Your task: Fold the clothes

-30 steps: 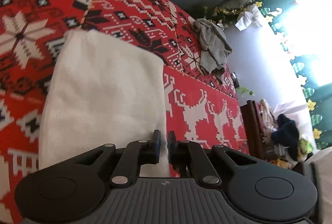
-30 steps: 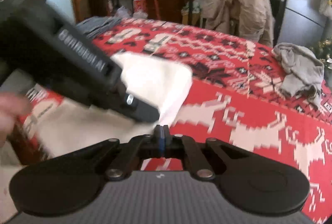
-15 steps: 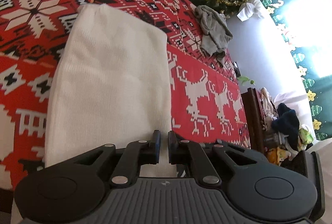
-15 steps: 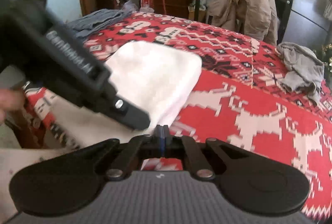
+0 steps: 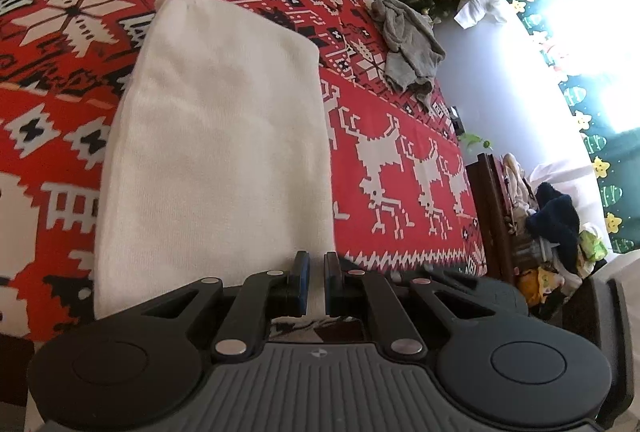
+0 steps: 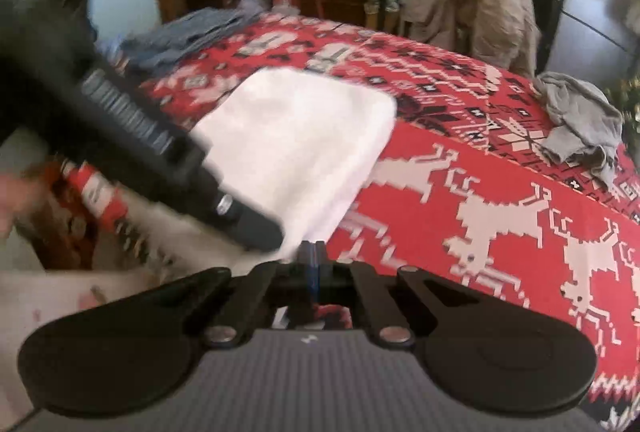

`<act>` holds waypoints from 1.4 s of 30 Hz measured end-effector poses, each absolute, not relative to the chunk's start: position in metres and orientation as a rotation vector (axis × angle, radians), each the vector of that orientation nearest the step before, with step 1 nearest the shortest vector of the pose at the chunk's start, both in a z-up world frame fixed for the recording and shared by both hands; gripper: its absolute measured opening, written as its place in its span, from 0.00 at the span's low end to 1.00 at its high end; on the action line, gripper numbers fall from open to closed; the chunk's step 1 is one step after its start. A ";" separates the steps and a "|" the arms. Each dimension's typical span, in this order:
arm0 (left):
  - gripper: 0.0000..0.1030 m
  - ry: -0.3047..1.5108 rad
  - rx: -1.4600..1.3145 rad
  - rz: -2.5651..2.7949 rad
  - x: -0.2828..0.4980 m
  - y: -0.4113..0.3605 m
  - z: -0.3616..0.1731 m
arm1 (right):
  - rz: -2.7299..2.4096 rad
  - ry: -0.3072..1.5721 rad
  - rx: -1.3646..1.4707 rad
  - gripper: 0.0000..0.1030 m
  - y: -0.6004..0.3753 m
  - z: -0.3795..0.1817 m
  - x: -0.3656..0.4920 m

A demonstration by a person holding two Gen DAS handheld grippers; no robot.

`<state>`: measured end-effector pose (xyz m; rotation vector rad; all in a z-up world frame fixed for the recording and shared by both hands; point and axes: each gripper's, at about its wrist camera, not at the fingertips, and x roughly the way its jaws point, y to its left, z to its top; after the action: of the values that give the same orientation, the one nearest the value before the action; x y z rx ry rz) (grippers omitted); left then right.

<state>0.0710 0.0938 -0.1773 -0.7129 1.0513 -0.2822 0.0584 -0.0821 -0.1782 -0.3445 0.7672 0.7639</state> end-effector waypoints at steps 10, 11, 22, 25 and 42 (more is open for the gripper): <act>0.37 0.925 -0.602 -0.192 0.060 0.125 -0.144 | 0.655 0.799 -0.193 0.06 -0.118 -0.161 0.084; 0.40 0.904 -0.600 -0.170 0.063 0.135 -0.141 | 0.634 0.799 -0.159 0.10 -0.120 -0.158 0.093; 0.53 0.903 -0.618 -0.053 0.134 0.200 -0.162 | 0.613 0.809 0.092 0.34 -0.077 -0.154 0.184; 0.48 0.896 -0.622 -0.062 0.147 0.203 -0.169 | 0.594 0.852 0.128 0.34 -0.064 -0.164 0.209; 0.17 0.829 -0.542 -0.103 0.156 0.197 -0.168 | 0.533 0.797 0.052 0.05 -0.057 -0.161 0.239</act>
<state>0.1557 0.1971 -0.1683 -0.5420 0.8292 -0.1032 0.2388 -0.0575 -0.1609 0.0524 0.7970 0.5333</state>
